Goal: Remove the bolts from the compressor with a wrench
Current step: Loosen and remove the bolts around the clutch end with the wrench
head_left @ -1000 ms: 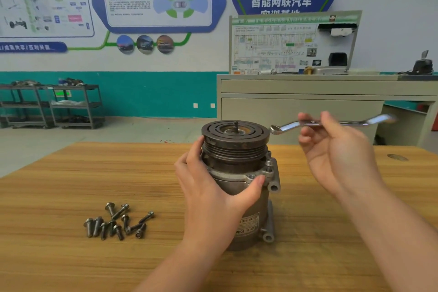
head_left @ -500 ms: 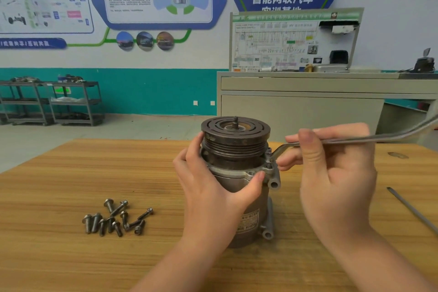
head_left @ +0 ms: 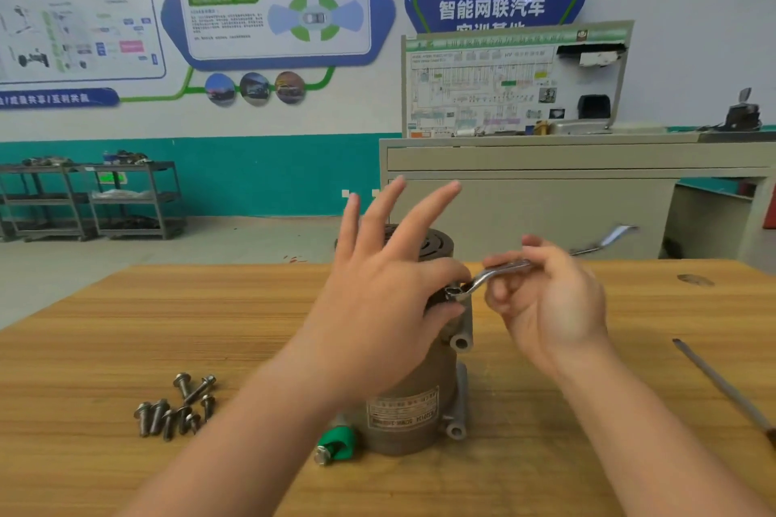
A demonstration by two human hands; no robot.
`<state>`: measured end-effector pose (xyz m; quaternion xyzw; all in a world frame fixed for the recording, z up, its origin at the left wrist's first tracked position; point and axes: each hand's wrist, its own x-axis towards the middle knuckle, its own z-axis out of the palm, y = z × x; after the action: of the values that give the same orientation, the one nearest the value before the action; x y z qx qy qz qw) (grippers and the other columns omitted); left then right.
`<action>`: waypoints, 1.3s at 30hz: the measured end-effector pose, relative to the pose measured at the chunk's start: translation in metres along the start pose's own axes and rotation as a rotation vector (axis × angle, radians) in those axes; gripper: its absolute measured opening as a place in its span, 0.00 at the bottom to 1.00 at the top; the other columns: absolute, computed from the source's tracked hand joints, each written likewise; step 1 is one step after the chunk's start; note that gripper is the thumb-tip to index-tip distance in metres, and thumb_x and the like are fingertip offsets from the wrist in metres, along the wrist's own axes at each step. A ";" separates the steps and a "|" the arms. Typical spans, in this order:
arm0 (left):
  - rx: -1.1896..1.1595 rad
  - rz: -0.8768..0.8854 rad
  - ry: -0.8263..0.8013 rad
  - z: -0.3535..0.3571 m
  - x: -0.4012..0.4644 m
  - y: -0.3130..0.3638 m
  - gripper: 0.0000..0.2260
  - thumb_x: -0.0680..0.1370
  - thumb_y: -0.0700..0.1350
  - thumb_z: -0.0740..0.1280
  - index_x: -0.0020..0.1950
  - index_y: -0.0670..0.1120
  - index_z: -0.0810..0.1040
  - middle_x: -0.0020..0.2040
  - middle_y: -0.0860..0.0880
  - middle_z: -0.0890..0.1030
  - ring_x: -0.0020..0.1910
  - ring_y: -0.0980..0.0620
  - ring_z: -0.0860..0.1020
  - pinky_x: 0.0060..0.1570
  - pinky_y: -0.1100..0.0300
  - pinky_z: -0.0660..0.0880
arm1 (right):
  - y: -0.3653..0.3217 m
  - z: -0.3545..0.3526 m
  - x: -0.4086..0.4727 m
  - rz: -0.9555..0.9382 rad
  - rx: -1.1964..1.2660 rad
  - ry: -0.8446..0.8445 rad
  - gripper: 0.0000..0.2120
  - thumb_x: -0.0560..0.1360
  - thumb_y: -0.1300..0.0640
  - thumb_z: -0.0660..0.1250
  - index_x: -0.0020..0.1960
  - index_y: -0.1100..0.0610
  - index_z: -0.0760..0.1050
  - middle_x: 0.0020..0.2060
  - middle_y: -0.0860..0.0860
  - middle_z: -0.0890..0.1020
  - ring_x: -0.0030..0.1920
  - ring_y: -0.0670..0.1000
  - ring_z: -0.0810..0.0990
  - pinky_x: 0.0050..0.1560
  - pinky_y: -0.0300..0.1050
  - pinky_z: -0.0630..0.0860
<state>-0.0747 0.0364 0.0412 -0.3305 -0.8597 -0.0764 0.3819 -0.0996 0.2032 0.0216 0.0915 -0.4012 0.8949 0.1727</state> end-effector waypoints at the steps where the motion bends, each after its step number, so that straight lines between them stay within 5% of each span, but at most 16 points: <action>1: 0.044 0.021 -0.105 -0.005 0.010 -0.001 0.10 0.77 0.56 0.66 0.58 0.59 0.81 0.80 0.57 0.50 0.78 0.48 0.42 0.73 0.43 0.34 | 0.000 -0.004 0.002 0.109 0.049 -0.032 0.07 0.80 0.65 0.51 0.48 0.58 0.65 0.28 0.59 0.80 0.21 0.51 0.74 0.22 0.37 0.71; 4: 0.044 0.008 -0.337 -0.011 0.034 -0.007 0.12 0.78 0.56 0.66 0.60 0.59 0.79 0.79 0.61 0.49 0.75 0.56 0.43 0.74 0.47 0.37 | 0.001 -0.016 0.003 0.238 0.160 -0.103 0.06 0.81 0.62 0.54 0.47 0.58 0.67 0.34 0.60 0.82 0.27 0.51 0.79 0.27 0.39 0.77; 8: 0.015 0.017 -0.523 -0.013 0.046 -0.005 0.08 0.77 0.54 0.68 0.55 0.58 0.81 0.78 0.60 0.54 0.75 0.55 0.50 0.73 0.50 0.50 | -0.015 -0.025 0.005 0.126 0.374 -0.022 0.09 0.81 0.62 0.53 0.44 0.59 0.68 0.34 0.58 0.83 0.28 0.51 0.79 0.29 0.38 0.76; 18: -0.051 0.011 -0.480 -0.016 0.042 -0.004 0.09 0.76 0.54 0.69 0.54 0.54 0.84 0.76 0.60 0.63 0.73 0.54 0.62 0.73 0.45 0.57 | -0.012 -0.026 0.004 0.203 0.412 0.067 0.11 0.81 0.63 0.53 0.41 0.59 0.67 0.30 0.58 0.81 0.24 0.50 0.75 0.25 0.35 0.72; 23: -0.090 -0.010 -0.437 -0.016 0.039 -0.004 0.13 0.74 0.57 0.71 0.56 0.55 0.84 0.77 0.59 0.60 0.72 0.53 0.65 0.69 0.53 0.62 | -0.010 -0.028 0.005 0.222 0.429 0.059 0.10 0.81 0.63 0.53 0.42 0.59 0.68 0.30 0.58 0.81 0.24 0.50 0.75 0.25 0.35 0.72; 27: -0.164 -0.036 -0.567 -0.026 0.046 -0.012 0.07 0.76 0.47 0.72 0.53 0.54 0.82 0.78 0.60 0.59 0.73 0.55 0.63 0.68 0.60 0.59 | -0.007 -0.034 0.007 0.235 0.462 0.096 0.09 0.81 0.63 0.53 0.43 0.60 0.68 0.30 0.58 0.81 0.24 0.50 0.76 0.25 0.35 0.72; 31: -0.155 -0.059 -0.503 -0.024 0.043 -0.004 0.03 0.76 0.50 0.70 0.45 0.57 0.77 0.76 0.59 0.62 0.72 0.53 0.64 0.72 0.52 0.60 | -0.005 -0.036 0.007 0.253 0.461 0.115 0.09 0.81 0.63 0.53 0.43 0.60 0.68 0.29 0.58 0.80 0.23 0.50 0.75 0.25 0.35 0.72; 34: -0.052 -0.018 -0.509 -0.021 0.039 -0.003 0.08 0.76 0.57 0.69 0.51 0.60 0.71 0.78 0.58 0.56 0.74 0.52 0.59 0.73 0.50 0.56 | -0.004 -0.036 0.006 0.267 0.435 0.118 0.09 0.81 0.63 0.54 0.44 0.59 0.69 0.30 0.58 0.80 0.24 0.50 0.75 0.25 0.36 0.71; 36: -0.063 -0.005 -0.574 -0.024 0.043 -0.005 0.10 0.77 0.52 0.68 0.56 0.61 0.71 0.78 0.60 0.54 0.75 0.52 0.57 0.73 0.48 0.54 | -0.003 -0.036 0.006 0.276 0.436 0.115 0.09 0.81 0.63 0.54 0.44 0.59 0.69 0.30 0.57 0.81 0.24 0.49 0.75 0.24 0.36 0.71; 39: -0.108 -0.025 -0.582 -0.023 0.048 0.000 0.07 0.78 0.47 0.67 0.45 0.59 0.74 0.76 0.63 0.59 0.71 0.53 0.63 0.70 0.47 0.59 | -0.003 -0.034 0.005 0.281 0.435 0.113 0.08 0.81 0.62 0.54 0.45 0.59 0.69 0.30 0.57 0.80 0.24 0.49 0.75 0.24 0.36 0.71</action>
<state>-0.0846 0.0515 0.0907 -0.3477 -0.9318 -0.0287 0.1000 -0.1039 0.2322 0.0026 0.0198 -0.1978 0.9790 0.0449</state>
